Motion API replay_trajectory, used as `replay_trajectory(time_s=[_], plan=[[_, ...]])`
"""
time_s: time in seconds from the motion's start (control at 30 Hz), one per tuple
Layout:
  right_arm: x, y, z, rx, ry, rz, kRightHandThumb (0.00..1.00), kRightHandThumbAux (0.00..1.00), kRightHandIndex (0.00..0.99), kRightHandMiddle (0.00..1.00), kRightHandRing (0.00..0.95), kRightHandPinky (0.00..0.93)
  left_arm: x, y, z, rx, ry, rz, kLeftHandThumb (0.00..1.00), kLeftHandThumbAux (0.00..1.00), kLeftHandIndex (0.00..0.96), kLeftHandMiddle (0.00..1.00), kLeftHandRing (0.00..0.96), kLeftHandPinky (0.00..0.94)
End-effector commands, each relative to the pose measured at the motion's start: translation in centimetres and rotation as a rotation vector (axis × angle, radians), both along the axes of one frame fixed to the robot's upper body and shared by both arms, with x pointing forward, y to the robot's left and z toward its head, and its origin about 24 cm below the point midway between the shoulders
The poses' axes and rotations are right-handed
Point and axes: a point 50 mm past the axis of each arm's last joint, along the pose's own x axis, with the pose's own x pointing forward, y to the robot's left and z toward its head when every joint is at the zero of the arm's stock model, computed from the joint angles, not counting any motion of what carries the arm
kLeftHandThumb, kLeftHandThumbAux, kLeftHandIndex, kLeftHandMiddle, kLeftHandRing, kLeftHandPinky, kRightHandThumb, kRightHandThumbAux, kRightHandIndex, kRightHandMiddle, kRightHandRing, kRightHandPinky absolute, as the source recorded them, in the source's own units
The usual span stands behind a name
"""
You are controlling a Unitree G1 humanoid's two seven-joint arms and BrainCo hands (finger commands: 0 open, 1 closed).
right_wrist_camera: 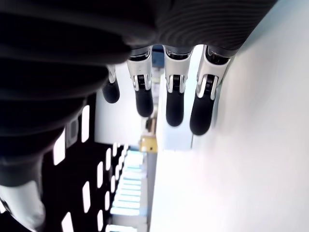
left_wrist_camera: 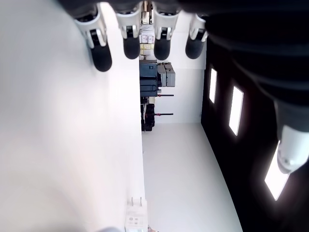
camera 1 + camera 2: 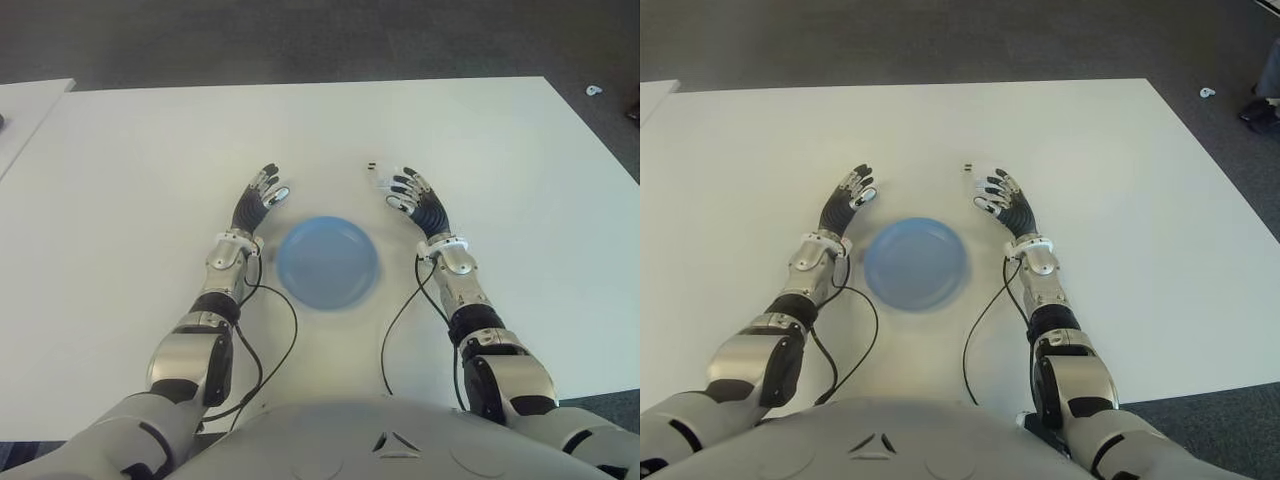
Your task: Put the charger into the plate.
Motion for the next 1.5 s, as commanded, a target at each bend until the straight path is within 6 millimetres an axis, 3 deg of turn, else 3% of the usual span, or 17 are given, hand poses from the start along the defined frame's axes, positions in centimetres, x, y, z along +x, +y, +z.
replay_trajectory(time_s=[0.03,0.2,0.23,0.37,0.77,1.1,1.3,1.37,1.5], plan=[[-1.7,-0.6,-2.0,-0.049,0.168,-0.035,0.286,0.728,0.142,0.267,0.316,0.41,-1.1,-0.4,-1.9,0.001,0.103,0.001,0.017,0.564,0.0,0.0,0.0,0.002],[-1.3,-0.9,-1.0,-0.082,0.171,-0.028,0.406,0.753,0.228,0.322,0.371,0.465,-1.1,-0.5,-1.8,0.003,0.102,0.001,0.015,0.563,0.0,0.0,0.0,0.003],[-1.1,-1.0,-0.7,-0.09,0.169,-0.026,0.51,0.744,0.293,0.343,0.393,0.488,-1.1,-0.6,-1.8,0.002,0.103,0.001,0.016,0.567,0.0,0.0,0.0,0.003],[0.4,-0.6,2.8,-0.216,0.079,-0.016,0.661,0.728,0.388,0.404,0.478,0.574,-1.1,-0.6,-1.8,-0.002,0.102,0.004,0.012,0.581,0.0,0.0,0.0,0.002],[1.8,0.0,7.4,-0.499,-0.111,-0.092,0.707,0.721,0.421,0.565,0.635,0.703,-1.1,-0.7,-1.9,0.01,0.111,-0.002,0.01,0.57,0.0,0.0,0.0,0.0],[3.1,0.5,9.5,-0.604,-0.27,-0.121,0.709,0.725,0.421,0.6,0.664,0.707,-1.0,-0.9,-2.0,0.0,0.122,0.0,0.008,0.565,0.0,0.0,0.0,0.0],[3.5,0.9,9.5,-0.69,-0.372,-0.115,0.687,0.731,0.404,0.448,0.499,0.511,-1.1,-0.9,-2.0,0.0,0.118,-0.004,0.008,0.56,0.0,0.0,0.0,0.0],[3.7,1.1,9.4,-0.744,-0.41,-0.095,0.437,0.699,0.264,0.359,0.419,0.433,-1.1,-0.8,-2.0,0.001,0.115,-0.007,0.007,0.558,0.0,0.0,0.0,0.0],[4.0,1.2,9.1,-0.826,-0.448,-0.06,0.264,0.644,0.158,0.265,0.321,0.333,-1.2,-0.6,-1.9,0.006,0.107,-0.01,0.007,0.554,0.0,0.0,0.0,0.0]])
